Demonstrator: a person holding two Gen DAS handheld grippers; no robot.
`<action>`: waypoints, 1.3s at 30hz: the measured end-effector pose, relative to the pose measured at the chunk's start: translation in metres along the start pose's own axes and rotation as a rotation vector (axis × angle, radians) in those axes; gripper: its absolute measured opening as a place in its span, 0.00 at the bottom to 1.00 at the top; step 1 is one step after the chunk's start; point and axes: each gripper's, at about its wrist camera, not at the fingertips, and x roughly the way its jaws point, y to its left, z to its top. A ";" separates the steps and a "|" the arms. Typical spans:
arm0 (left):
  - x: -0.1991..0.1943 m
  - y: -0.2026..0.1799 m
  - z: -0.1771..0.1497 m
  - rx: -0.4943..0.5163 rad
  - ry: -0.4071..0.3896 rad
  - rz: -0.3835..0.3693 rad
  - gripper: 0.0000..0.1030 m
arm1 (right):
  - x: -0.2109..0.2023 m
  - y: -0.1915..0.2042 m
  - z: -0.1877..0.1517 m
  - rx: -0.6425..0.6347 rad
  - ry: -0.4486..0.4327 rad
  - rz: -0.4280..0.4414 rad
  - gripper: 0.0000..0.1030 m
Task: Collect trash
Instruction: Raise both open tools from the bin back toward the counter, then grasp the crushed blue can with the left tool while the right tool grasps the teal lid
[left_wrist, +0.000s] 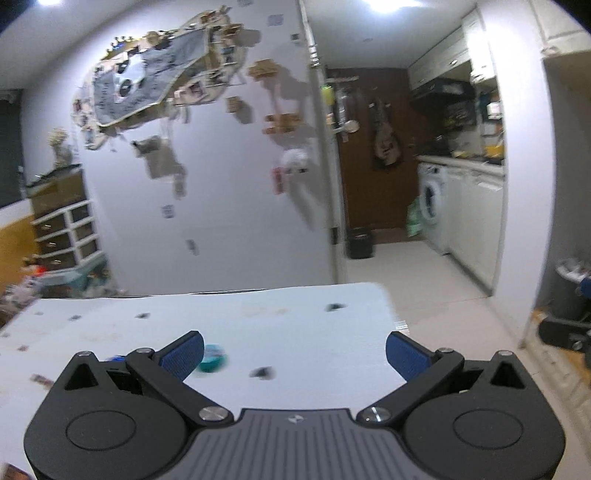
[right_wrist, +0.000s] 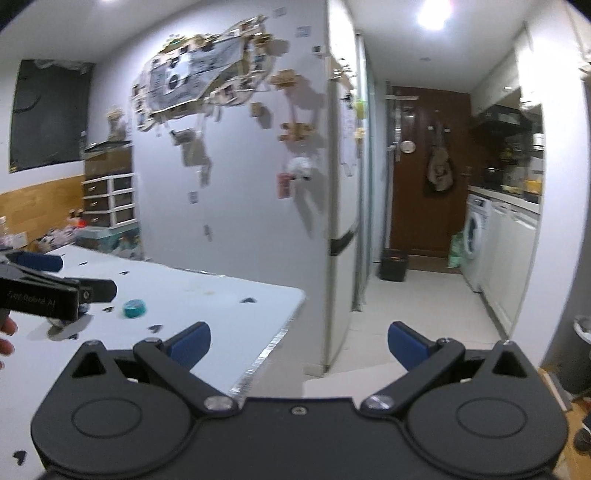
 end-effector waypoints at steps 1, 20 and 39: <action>0.004 0.010 0.000 0.006 0.005 0.020 1.00 | 0.005 0.007 0.002 -0.003 0.002 0.013 1.00; 0.093 0.219 -0.057 -0.302 0.166 0.081 1.00 | 0.111 0.106 0.010 -0.041 0.046 0.252 1.00; 0.154 0.277 -0.112 -0.712 0.158 -0.292 1.00 | 0.151 0.144 -0.004 -0.103 0.105 0.319 1.00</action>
